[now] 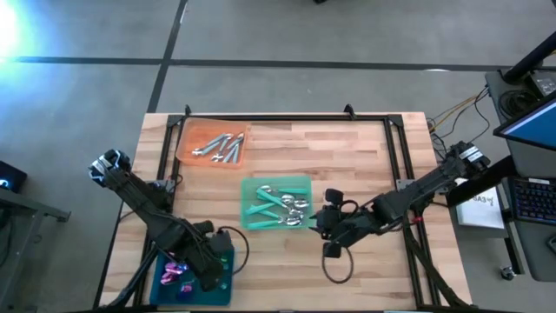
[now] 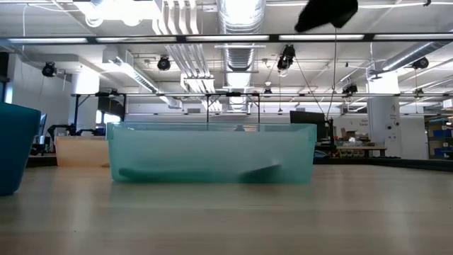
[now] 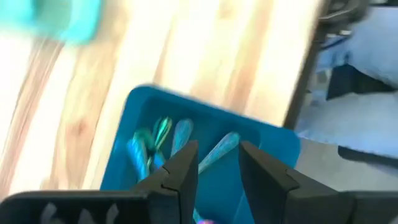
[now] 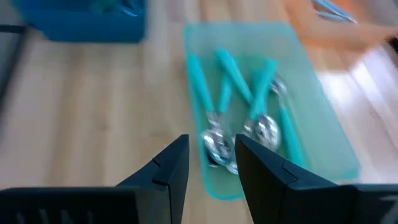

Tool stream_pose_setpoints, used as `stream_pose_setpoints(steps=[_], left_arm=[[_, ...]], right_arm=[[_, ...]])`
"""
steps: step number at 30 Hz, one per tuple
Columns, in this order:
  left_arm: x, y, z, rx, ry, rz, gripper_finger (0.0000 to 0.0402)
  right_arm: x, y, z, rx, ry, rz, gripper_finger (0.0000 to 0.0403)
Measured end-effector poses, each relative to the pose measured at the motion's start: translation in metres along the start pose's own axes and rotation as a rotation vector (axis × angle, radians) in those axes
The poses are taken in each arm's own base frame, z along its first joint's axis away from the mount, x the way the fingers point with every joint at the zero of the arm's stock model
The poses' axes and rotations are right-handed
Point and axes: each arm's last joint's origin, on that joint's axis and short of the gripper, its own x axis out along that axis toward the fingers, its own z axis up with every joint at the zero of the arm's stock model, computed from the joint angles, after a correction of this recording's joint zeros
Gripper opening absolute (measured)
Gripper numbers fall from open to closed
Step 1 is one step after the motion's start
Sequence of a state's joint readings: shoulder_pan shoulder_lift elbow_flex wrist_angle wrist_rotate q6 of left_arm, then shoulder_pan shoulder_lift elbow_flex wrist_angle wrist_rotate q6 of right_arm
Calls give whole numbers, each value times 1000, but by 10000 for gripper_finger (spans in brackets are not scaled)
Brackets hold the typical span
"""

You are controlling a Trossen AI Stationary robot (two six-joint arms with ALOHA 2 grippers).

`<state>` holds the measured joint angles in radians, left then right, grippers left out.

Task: Sort silverware by color (type)
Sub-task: Return to Home Position

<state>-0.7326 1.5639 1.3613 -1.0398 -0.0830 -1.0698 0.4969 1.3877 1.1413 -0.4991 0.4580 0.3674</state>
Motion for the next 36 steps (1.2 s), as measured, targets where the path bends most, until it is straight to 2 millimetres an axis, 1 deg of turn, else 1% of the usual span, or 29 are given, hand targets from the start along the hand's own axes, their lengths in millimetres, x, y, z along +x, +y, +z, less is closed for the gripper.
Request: stream_pose_setpoints(steps=[2,5,9,14,17,21,23,27,30,36], left_arm=[[0,-4,1,77,-27,-30,98],[-2,-7,2,198,-97,-27,98],[-8,-2,4,274,-217,58,98],[-21,4,5,331,-312,122,98],[-28,9,4,344,-343,148,98],[-39,15,3,339,-384,168,97],[-43,18,3,335,-407,175,97],[-49,21,2,334,-410,174,97],[-52,22,1,313,-416,160,97],[-55,21,-3,313,-418,145,97]], right_arm=[[-11,-2,7,-25,-21,60,121],[-30,-9,11,-42,-53,91,121],[-55,-30,10,-39,-52,58,121],[-77,-53,-2,10,-99,6,121],[-85,-63,-18,21,-117,-14,121],[-87,-75,-43,108,-164,-93,121],[-86,-80,-56,139,-191,-96,121],[-78,-85,-82,163,-231,-84,121],[-72,-89,-101,192,-262,-112,121],[-61,-95,-130,271,-284,-107,121]])
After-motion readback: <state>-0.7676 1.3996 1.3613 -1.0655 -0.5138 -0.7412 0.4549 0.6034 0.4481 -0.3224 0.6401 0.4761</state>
